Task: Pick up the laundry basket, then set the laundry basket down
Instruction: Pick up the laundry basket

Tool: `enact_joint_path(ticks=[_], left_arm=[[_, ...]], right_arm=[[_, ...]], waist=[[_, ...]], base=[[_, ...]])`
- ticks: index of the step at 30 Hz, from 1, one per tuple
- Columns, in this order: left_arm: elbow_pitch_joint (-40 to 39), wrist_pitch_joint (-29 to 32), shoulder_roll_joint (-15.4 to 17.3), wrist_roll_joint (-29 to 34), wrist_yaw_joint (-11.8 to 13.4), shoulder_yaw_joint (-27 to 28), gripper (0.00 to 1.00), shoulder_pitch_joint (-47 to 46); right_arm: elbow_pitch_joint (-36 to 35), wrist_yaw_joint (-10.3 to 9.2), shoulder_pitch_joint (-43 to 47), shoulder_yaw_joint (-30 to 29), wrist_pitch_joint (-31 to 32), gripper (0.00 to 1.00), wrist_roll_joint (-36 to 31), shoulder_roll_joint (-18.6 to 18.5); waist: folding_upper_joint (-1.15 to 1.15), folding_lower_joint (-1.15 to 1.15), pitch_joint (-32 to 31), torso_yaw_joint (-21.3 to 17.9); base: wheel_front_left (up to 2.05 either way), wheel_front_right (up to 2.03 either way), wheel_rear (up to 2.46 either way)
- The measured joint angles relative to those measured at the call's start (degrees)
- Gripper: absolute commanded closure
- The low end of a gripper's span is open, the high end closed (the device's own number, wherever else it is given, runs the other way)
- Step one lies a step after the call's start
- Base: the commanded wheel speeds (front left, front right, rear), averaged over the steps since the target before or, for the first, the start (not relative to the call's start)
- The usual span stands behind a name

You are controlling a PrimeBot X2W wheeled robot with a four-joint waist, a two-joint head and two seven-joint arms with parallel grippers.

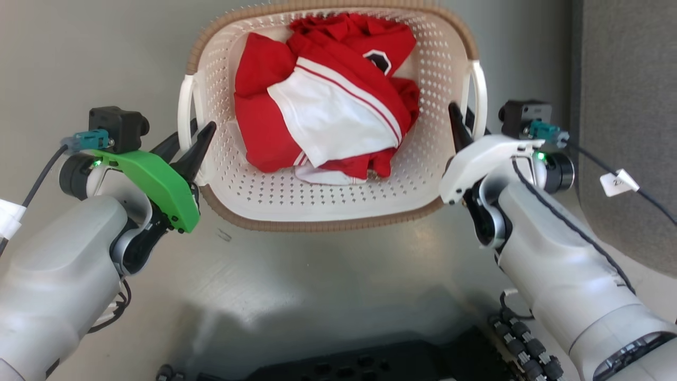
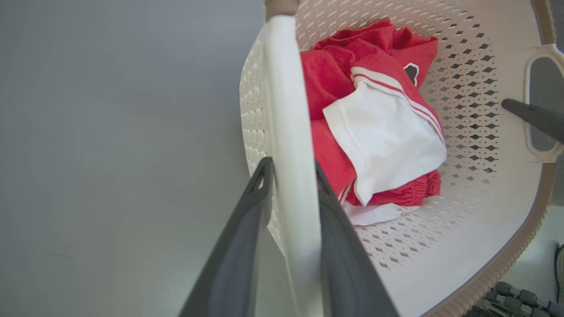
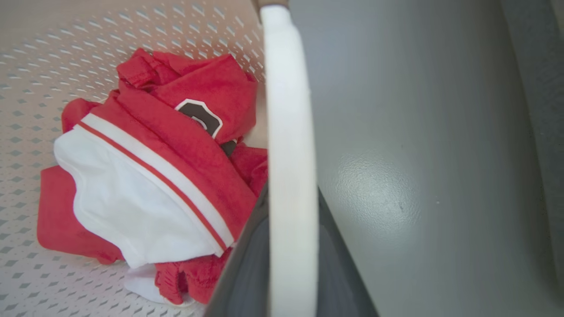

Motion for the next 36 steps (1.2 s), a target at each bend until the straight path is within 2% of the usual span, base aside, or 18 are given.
enact_joint_path(ticks=[13, 25, 36], left_arm=[[3.6, -0.1, -0.5, -3.5, 0.0, -1.8, 1.0, 4.3], [6.5, 2.9, -2.4, -9.8, 0.0, -2.3, 1.0, 10.3], [9.4, 8.4, -4.4, -13.4, 0.0, -2.9, 1.0, 13.4]], right_arm=[[2.2, 0.3, 1.5, 6.3, 1.1, 1.0, 5.9, 0.4], [4.9, 2.78, 4.6, 11.2, 5.5, 1.0, 10.3, 0.5], [7.5, 6.32, 6.0, 14.5, 12.6, 1.0, 14.6, 0.2]], waist=[[0.0, 0.0, -7.3, 0.6], [0.0, 0.0, -16.4, 0.7], [0.0, -0.01, -26.1, 0.5]], base=[[0.0, 0.0, 0.0], [0.0, 0.0, 0.0], [0.0, 0.0, 0.0]])
